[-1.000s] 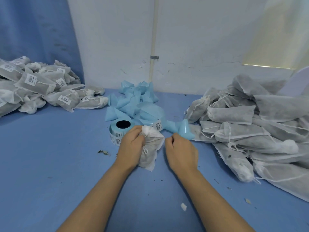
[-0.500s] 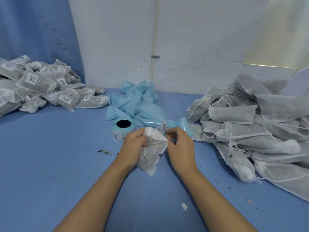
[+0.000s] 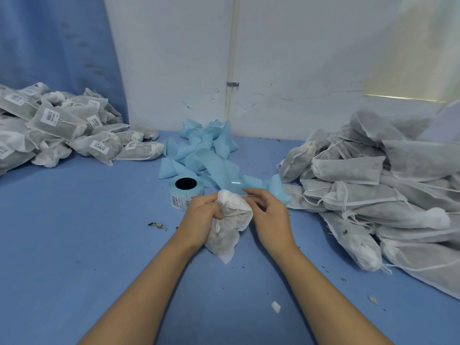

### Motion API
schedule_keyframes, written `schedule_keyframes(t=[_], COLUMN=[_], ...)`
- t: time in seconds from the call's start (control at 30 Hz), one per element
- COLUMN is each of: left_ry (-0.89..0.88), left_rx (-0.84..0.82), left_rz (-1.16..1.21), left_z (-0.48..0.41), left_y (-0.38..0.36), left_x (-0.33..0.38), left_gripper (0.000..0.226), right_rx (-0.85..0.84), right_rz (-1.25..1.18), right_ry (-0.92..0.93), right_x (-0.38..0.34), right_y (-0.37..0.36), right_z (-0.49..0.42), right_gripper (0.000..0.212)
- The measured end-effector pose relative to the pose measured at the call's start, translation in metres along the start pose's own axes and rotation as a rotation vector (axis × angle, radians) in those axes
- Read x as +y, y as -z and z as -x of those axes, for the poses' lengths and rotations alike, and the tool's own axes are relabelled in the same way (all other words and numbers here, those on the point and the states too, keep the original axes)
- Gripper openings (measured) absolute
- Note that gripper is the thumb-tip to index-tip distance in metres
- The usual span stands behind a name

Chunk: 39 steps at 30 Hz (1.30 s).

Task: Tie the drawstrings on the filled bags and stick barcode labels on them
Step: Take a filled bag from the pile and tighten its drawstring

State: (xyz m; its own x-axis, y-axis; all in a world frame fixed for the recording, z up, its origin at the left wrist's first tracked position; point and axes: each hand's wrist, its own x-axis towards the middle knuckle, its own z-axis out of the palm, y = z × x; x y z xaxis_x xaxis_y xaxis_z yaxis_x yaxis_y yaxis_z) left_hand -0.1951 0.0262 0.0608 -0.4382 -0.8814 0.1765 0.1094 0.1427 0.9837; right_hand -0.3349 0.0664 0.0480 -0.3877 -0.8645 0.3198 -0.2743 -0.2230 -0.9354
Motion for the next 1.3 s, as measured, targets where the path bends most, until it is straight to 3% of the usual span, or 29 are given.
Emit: schedule_keyframes(t=[0.37,0.53,0.6,0.8,0.9,1.03,1.3], left_ry=[-0.025,-0.037,-0.072,-0.192,-0.228,-0.251,-0.257], left_rx=[0.004,0.171,0.194,0.222,0.243,0.293,0.416], left_rz=[0.009,-0.039,-0.057,-0.048,-0.097,-0.125,-0.077], left_z=[0.0,-0.006,-0.007,-0.008,-0.007,-0.006,-0.008], left_y=[0.0,0.002,0.003,0.001,-0.002,-0.009,-0.016], left_x=[-0.001,-0.009,-0.01,-0.004,-0.004,-0.001,0.004], left_gripper=[0.033,0.024,0.034,0.064,0.065,0.062,0.054], right_rx=[0.075,0.338,0.392,0.327,0.319,0.287,0.21], right_rz=[-0.1,-0.038,-0.114,-0.235,-0.398,-0.57,-0.744], right_ry=[-0.068,-0.045,-0.086,-0.145,-0.19,-0.31,-0.587], right_x=[0.003,0.005,0.004,-0.002,-0.006,-0.011,-0.029], right_y=[0.002,0.008,0.008,0.005,0.004,0.001,-0.011], right_z=[-0.005,-0.006,-0.006,-0.004,-0.002,-0.001,0.003], right_gripper=[0.017,0.014,0.016,0.024,0.015,0.018,0.005])
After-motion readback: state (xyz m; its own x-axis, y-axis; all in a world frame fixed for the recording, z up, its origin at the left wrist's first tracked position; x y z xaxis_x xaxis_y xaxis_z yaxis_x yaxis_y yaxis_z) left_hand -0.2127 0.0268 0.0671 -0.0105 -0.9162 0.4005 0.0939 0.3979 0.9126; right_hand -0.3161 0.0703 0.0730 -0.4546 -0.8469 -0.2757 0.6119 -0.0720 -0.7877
